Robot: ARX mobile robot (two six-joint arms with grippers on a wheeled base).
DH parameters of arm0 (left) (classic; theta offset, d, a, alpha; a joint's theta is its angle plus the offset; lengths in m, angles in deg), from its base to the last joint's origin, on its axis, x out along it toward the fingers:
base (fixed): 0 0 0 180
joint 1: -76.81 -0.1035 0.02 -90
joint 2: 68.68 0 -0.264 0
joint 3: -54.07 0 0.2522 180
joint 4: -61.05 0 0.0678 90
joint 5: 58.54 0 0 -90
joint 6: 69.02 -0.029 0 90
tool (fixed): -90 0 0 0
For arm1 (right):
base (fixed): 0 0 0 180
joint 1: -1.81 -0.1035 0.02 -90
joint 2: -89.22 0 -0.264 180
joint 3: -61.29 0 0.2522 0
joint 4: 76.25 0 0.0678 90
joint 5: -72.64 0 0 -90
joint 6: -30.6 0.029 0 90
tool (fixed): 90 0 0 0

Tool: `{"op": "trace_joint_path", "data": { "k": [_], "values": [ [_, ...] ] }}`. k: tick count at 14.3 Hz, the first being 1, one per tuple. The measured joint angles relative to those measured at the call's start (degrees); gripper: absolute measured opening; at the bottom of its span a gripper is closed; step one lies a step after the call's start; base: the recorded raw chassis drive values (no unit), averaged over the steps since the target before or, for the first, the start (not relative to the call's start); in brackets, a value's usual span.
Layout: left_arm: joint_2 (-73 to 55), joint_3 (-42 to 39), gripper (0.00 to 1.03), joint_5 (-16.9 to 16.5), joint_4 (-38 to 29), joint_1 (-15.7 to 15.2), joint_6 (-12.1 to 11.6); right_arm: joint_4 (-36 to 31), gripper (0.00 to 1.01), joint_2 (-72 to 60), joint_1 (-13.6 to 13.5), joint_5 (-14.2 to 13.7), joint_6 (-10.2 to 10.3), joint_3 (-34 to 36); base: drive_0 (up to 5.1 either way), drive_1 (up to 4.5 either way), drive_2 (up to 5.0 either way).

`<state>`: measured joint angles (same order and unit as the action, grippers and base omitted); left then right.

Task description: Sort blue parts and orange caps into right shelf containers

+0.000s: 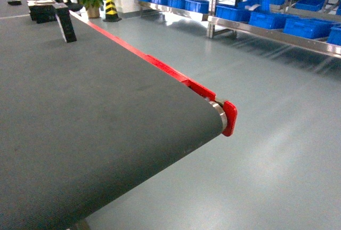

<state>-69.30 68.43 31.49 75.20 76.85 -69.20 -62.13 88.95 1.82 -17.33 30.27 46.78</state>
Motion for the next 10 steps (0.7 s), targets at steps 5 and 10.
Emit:
{"op": "trace_joint_path", "data": {
  "k": [5,10],
  "values": [
    [0.00,0.00,0.43,0.00,0.02,0.00,-0.02,0.00,0.44,-0.02,0.00,0.00,0.00,0.00,-1.7,-1.66,-1.7],
    [0.00,0.00,0.43,0.00,0.02,0.00,-0.02,-0.02,0.44,0.00,0.00,0.00,0.00,0.00,-1.6,-1.59,-1.6]
  ]
}}
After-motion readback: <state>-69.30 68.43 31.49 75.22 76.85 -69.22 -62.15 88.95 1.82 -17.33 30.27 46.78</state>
